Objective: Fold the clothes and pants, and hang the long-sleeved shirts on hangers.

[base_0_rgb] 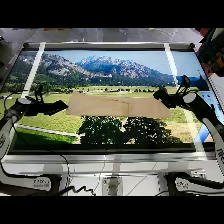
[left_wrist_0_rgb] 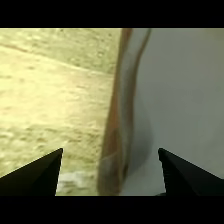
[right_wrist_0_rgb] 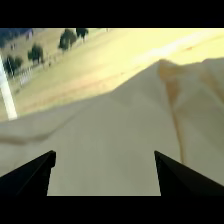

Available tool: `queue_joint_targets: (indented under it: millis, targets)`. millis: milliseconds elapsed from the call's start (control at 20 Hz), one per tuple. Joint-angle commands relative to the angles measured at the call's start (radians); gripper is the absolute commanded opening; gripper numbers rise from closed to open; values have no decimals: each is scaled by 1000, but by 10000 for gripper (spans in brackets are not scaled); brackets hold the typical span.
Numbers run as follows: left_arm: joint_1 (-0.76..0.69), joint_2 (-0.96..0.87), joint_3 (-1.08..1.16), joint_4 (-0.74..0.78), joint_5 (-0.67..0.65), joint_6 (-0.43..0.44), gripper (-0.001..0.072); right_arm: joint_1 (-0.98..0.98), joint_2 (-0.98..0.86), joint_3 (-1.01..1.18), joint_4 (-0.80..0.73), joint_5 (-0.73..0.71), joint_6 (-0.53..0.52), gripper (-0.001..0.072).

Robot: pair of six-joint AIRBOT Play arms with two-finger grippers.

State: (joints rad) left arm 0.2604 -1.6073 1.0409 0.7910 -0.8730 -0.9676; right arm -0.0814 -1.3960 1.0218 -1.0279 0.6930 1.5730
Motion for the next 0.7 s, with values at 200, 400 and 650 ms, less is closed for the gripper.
queue_joint_targets:
  millis: [200,400,650]
  targets:
    - [-203,-132,162,9,59,-1,454,16,-92,131,51,219,-48,647]
    - [-282,-115,237,13,-20,3,13,94,-90,132,55,57,-48,122]
    - [-267,63,324,55,-267,2,12,256,-104,133,61,-102,-25,14]
